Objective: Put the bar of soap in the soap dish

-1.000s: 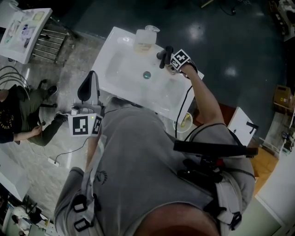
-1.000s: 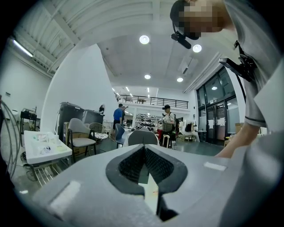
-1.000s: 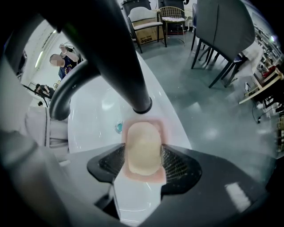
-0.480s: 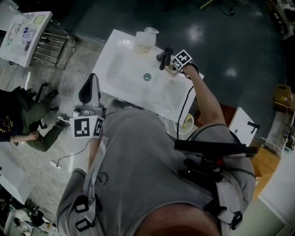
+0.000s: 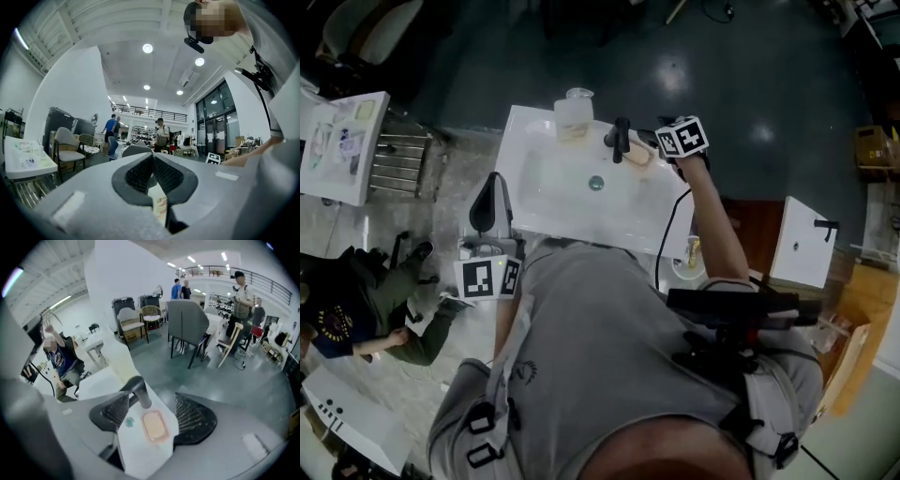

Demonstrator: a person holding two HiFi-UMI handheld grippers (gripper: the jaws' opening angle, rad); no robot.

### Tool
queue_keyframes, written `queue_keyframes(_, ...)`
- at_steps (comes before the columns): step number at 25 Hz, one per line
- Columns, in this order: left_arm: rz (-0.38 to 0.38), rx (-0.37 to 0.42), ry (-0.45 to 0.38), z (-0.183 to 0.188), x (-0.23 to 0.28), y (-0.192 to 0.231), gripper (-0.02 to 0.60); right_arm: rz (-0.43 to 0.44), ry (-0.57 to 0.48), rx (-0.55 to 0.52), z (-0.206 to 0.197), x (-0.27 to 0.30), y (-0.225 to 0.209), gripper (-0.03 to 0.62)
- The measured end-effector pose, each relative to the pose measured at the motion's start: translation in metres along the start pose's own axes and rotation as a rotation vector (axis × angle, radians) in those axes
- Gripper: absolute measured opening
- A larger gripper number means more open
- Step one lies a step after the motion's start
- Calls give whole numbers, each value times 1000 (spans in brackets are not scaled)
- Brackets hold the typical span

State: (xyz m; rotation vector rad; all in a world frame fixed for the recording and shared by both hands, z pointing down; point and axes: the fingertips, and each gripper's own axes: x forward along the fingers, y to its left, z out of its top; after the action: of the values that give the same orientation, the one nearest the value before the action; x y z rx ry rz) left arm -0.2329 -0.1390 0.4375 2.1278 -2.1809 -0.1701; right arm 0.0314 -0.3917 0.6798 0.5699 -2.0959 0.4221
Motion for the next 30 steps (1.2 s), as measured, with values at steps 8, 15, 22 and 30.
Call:
queue_keyframes(8,-267,18,-67,36,64,-48,-6,-109,-510,137,66,-179,33,301)
queue_keyframes(15,-485,60,-84,55,91,-118,-6,-317,-916,241,48,-319,55,301)
queue_keyframes(22,-588,67,-101,53,104,-142,-6,-368,-966,289,33,-334,58,303)
queue_keyframes(30,-557,46,-88,50,100,-137,-6,-389,-968,318,32,-335,53,230)
